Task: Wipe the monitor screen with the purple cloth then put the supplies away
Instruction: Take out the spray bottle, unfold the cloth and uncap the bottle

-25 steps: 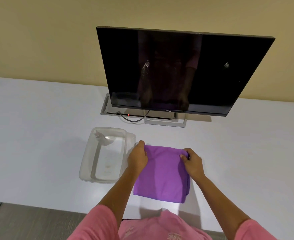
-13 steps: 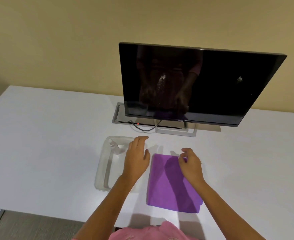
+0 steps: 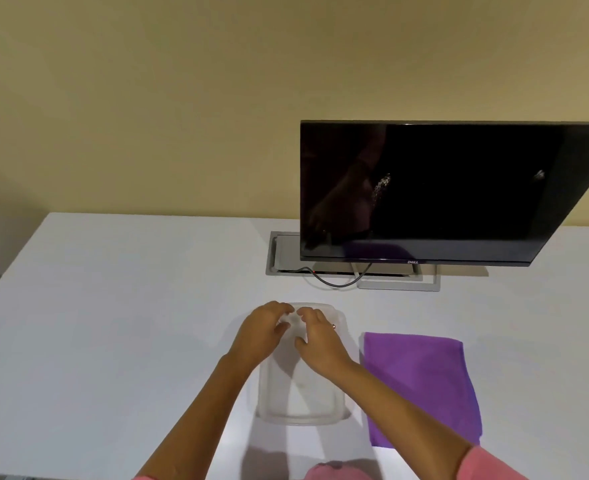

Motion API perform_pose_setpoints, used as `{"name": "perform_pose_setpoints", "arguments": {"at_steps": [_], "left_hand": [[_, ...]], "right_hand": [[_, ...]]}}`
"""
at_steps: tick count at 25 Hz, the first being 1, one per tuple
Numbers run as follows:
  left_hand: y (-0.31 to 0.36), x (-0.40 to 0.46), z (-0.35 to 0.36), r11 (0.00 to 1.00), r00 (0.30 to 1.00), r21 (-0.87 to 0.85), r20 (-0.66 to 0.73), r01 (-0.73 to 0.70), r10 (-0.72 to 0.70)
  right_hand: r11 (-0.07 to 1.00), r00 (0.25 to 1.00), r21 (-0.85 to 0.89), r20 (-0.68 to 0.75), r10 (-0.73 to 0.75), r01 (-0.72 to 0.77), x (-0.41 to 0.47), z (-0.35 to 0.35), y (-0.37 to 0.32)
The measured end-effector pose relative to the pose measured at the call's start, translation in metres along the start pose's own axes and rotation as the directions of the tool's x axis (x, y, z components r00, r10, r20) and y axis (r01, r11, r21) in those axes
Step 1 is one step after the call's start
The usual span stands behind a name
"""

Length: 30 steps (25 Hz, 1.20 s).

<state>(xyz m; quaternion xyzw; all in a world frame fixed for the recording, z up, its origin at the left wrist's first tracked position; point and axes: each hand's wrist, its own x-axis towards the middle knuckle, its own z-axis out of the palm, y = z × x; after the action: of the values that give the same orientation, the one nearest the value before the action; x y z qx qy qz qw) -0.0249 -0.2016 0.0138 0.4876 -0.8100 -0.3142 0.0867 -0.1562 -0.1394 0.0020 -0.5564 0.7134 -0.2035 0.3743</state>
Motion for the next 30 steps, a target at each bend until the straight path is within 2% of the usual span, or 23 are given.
{"name": "perform_pose_setpoints", "arguments": {"at_steps": [4,6,9,11,14,16,18,20,24,30], "left_hand": [[-0.005,0.004,-0.009,0.998,0.999,-0.062,0.024,-0.034,0.035],[-0.004,0.0,-0.016,0.982,0.998,-0.182,0.001,-0.058,0.059],[0.0,-0.006,-0.031,0.895,1.0,-0.446,-0.006,-0.001,-0.002],[0.005,-0.011,-0.04,0.857,0.999,-0.515,0.036,0.014,0.005],[0.015,-0.02,-0.05,0.897,0.984,-0.434,0.106,-0.085,0.144],[0.024,-0.023,-0.053,0.926,0.942,-0.282,0.145,-0.252,0.301],[0.034,-0.027,-0.052,0.896,0.871,-0.091,0.207,-0.435,0.445],[0.046,-0.03,-0.047,0.849,0.821,0.003,0.254,-0.529,0.511],[0.067,-0.032,-0.038,0.819,0.791,0.023,0.275,-0.574,0.547],[0.103,-0.03,-0.021,0.846,0.822,0.043,0.266,-0.532,0.503]], "right_hand": [[0.996,0.996,-0.009,0.006,0.085,-0.085,0.01,0.015,0.003],[0.999,0.999,0.001,-0.003,0.041,-0.041,0.008,0.015,0.003],[0.997,0.995,0.054,-0.095,-0.043,0.048,-0.002,0.007,-0.001],[0.997,0.988,0.02,-0.131,-0.076,0.08,-0.013,-0.003,-0.005],[0.984,0.986,-0.155,-0.127,-0.111,0.091,-0.032,-0.022,-0.008],[0.972,0.983,-0.216,-0.135,-0.122,0.091,-0.046,-0.034,-0.008],[0.963,0.979,-0.247,-0.136,-0.149,0.112,-0.06,-0.046,-0.007],[0.946,0.976,-0.285,-0.105,-0.19,0.153,-0.073,-0.058,-0.004],[0.904,0.977,-0.39,-0.044,-0.21,0.177,-0.087,-0.082,0.003],[0.833,0.975,-0.521,-0.009,-0.223,0.186,-0.099,-0.111,0.023]]}}
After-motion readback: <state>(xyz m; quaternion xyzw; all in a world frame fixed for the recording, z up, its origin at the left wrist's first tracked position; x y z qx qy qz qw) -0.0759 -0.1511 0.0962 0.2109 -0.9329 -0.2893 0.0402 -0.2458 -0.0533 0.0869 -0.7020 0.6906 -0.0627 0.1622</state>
